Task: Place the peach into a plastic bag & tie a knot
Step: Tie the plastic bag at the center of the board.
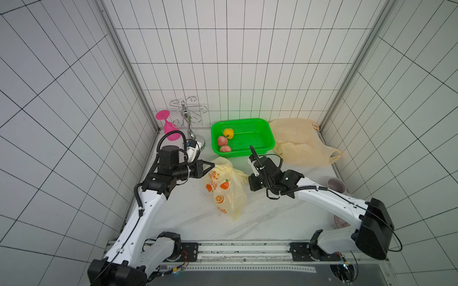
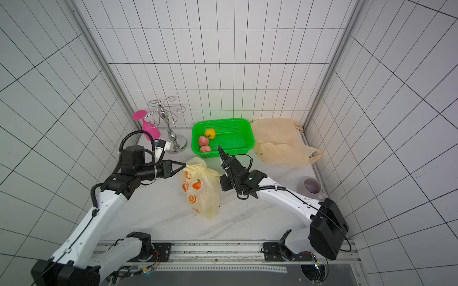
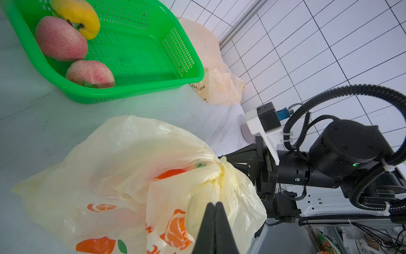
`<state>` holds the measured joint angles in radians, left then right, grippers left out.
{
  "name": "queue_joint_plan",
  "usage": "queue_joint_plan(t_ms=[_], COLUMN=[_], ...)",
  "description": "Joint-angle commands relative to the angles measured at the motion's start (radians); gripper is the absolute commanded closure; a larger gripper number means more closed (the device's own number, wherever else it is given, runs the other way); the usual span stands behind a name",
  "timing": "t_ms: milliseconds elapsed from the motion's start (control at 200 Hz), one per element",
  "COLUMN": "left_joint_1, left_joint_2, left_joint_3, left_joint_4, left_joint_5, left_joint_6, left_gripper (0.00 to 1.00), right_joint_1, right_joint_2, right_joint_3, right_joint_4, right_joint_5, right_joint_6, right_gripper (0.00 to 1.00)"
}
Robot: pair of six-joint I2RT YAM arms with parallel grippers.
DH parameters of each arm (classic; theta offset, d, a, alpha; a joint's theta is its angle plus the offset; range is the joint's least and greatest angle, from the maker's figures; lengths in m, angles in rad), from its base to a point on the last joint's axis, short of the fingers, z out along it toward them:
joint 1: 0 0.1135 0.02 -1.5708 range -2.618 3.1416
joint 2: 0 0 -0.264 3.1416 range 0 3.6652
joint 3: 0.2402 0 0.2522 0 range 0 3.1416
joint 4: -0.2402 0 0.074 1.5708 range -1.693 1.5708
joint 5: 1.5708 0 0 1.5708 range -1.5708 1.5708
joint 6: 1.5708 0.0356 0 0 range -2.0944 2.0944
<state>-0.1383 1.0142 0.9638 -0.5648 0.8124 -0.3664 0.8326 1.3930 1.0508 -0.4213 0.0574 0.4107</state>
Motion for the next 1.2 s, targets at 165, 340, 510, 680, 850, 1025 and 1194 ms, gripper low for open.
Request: queue_joint_plan(t_ms=[165,340,510,680,850,1025,1194], left_joint_1=[0.032,0.032,-0.009,-0.186,-0.27,-0.276,-0.29], left_joint_2=[-0.038,-0.069,-0.079,-0.088,-0.047,-0.01,0.038], left_joint_3=[0.016,-0.014,-0.019,-0.027,-0.006,0.031,0.055], left_joint_4=[-0.045,0.006,-0.075,-0.038,-0.043,-0.069,-0.049], left_joint_5=[-0.108,-0.009,-0.067,-0.28,-0.399,-0.475,-0.471], left_joint_6=[0.05,-0.029,-0.037,-0.105,-0.112,-0.074,-0.072], left_gripper=[0.96,0.63,0.61,0.61,0.57,0.57,0.57], right_joint_1=[-0.009,-0.006,-0.006,-0.005,-0.003,-0.003,-0.002], right_joint_2=[-0.024,-0.026,-0.027,-0.028,-0.029,-0.037,-0.038], right_joint_3=[-0.01,0.007,0.011,0.015,0.02,0.014,0.005], right_joint_4=[-0.098,-0.083,-0.083,-0.082,-0.083,-0.08,-0.074], right_joint_5=[0.055,0.031,0.019,0.012,0.006,0.004,0.002], right_joint_6=[-0.024,-0.016,-0.009,-0.002,0.0,0.0,0.001], right_gripper=[1.0,1.0,1.0,1.0,1.0,1.0,1.0])
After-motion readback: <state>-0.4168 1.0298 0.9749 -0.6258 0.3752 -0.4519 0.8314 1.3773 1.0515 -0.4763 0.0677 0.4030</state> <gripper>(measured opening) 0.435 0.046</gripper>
